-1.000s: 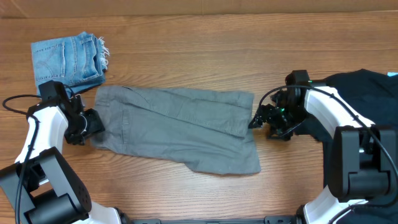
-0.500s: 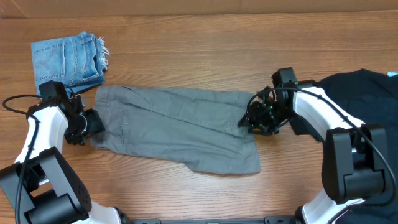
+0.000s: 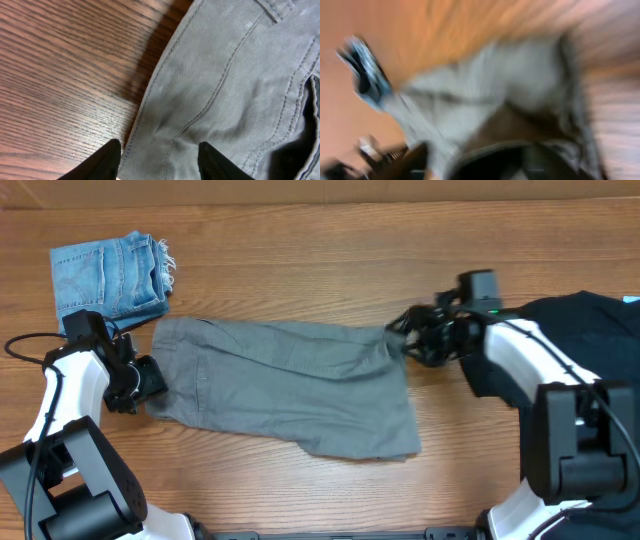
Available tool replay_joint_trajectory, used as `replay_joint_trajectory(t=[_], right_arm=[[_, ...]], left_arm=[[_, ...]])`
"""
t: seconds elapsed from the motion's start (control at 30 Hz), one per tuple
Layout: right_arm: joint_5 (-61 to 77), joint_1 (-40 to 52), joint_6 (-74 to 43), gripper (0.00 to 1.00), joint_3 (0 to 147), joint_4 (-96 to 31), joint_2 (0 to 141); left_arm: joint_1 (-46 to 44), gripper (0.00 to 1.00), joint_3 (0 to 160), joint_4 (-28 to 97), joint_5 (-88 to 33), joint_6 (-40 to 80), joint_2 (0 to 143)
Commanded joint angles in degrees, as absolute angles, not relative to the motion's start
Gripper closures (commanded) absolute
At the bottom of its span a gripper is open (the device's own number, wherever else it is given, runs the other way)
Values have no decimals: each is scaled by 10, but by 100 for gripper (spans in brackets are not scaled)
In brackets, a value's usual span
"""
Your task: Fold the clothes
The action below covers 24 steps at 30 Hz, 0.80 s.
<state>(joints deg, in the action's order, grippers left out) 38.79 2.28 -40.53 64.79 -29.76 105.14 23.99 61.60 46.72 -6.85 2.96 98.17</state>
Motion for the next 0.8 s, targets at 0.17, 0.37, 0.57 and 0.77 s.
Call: replay_joint_trajectory(t=[0.17, 0.37, 0.57, 0.77], right_arm=[[522, -56, -388, 42, 650, -288, 1038], [447, -14, -263, 29, 649, -506, 1038], [390, 73, -284, 20, 643, -498, 1038], [370, 111, -382, 26, 643, -404, 1038]], left_arm=[[236, 46, 625, 471, -75, 25, 982], [236, 46, 625, 476, -75, 25, 982], [236, 45, 625, 474, -75, 25, 982], [236, 44, 625, 473, -75, 25, 982]])
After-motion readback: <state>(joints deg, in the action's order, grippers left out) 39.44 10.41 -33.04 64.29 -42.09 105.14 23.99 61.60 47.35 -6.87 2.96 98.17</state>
